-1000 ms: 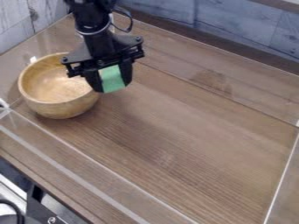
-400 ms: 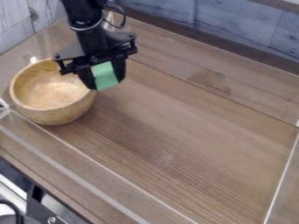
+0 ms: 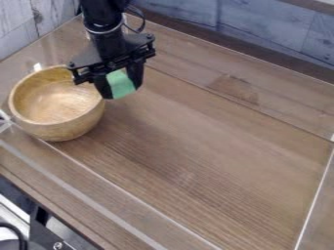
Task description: Put green stick into wooden bowl
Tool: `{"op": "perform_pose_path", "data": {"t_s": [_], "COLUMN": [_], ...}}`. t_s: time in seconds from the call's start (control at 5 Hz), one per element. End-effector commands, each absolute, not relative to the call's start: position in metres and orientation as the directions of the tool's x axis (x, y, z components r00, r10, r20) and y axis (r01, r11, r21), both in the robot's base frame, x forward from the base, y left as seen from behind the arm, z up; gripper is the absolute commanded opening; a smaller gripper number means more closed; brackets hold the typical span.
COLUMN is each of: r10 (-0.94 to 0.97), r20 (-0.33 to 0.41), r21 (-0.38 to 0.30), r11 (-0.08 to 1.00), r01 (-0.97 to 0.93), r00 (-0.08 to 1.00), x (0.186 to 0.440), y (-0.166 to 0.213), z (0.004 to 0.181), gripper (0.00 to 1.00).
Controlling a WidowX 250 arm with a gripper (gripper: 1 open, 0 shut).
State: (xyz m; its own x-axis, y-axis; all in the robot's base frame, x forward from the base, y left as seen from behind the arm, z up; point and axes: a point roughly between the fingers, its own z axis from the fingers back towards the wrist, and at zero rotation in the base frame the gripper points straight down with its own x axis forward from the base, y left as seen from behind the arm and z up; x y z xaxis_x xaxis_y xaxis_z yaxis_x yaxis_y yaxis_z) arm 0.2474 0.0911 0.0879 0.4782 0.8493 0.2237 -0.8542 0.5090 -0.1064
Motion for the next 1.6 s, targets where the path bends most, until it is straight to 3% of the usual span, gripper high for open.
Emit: {"op": "perform_pose_path", "data": {"t_s": [0.0,0.6,0.8,1.2,1.4], "r10": [0.848,0.855,0.8,0.873,0.869], "r20": [0.252,0.25,0.252,0.227,0.235], "r21": [-0.129,-0.114,-0.108,-0.135,-0.131], "r11": [0.507,0.493,0.583,0.467,0.472], "r01": [-0.852,-0.863,-0.805,-0.874,-0.872], "r00": [0.467,0.455,0.545,0.432,0.435], "x": [0.258,0.257,0.25,0.243,0.231], "y": [0.092,0.082,0.086,0.111,0.143], "z": [0.098,0.096,0.102,0.149,0.145], "gripper": [0.0,0.0,0.0,0.0,0.0]}}
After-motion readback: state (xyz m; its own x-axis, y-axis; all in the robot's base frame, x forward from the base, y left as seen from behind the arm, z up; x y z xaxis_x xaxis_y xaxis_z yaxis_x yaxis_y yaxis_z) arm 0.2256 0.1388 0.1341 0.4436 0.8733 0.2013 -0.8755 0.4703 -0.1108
